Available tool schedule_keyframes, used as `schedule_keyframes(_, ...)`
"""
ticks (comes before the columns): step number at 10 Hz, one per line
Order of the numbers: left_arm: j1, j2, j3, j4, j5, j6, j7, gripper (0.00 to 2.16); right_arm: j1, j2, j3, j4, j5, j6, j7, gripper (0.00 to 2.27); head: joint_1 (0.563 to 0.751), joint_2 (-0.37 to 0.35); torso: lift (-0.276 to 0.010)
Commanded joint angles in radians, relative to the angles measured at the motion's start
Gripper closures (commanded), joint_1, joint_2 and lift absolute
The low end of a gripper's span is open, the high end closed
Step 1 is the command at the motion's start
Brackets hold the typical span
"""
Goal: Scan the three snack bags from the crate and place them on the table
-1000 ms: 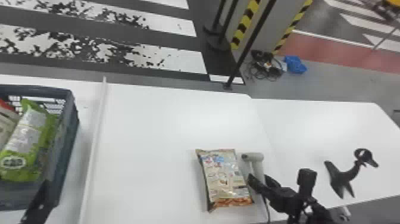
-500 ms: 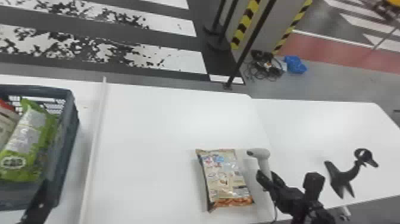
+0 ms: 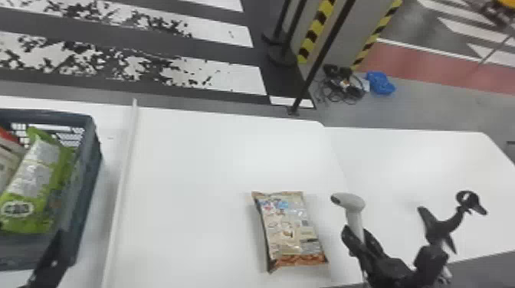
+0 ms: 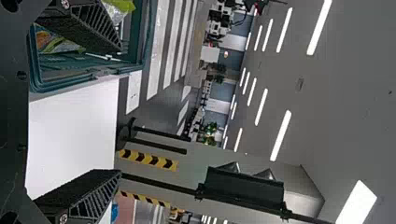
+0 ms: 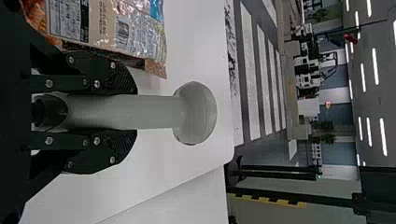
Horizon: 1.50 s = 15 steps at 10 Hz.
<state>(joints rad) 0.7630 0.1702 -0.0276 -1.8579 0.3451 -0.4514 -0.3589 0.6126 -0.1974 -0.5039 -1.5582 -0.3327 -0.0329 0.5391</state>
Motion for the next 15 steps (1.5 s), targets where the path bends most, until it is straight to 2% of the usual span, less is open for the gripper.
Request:
schedule_keyframes(1,-0.007,0.0,-0.001,0.0,0.0,0.006,0.0,0.07,0.064,0.024,-0.002,-0.069,-0.006,0.017,0.007,2.22,0.695,-0.35,-0.037)
schedule_keyframes(3,-0.011,0.0,-0.003,0.0,0.0,0.012,0.005,0.07,0.141,0.05,-0.005,-0.134,-0.042,0.029,0.035,2.22,0.695,-0.35,-0.037)
schedule_keyframes(5,-0.011,0.0,-0.003,-0.012,0.0,0.034,0.02,0.07,0.157,0.059,0.005,-0.137,-0.042,0.032,0.053,2.22,0.695,-0.35,-0.037)
schedule_keyframes(9,0.021,0.0,-0.008,-0.078,0.0,0.043,0.029,0.07,0.145,0.059,0.05,-0.132,-0.02,0.051,0.052,2.22,0.695,-0.35,-0.037)
schedule_keyframes(15,0.019,0.0,0.002,-0.076,0.0,0.046,0.029,0.07,0.121,0.059,0.1,-0.105,0.017,0.066,0.052,2.22,0.695,-0.35,-0.037)
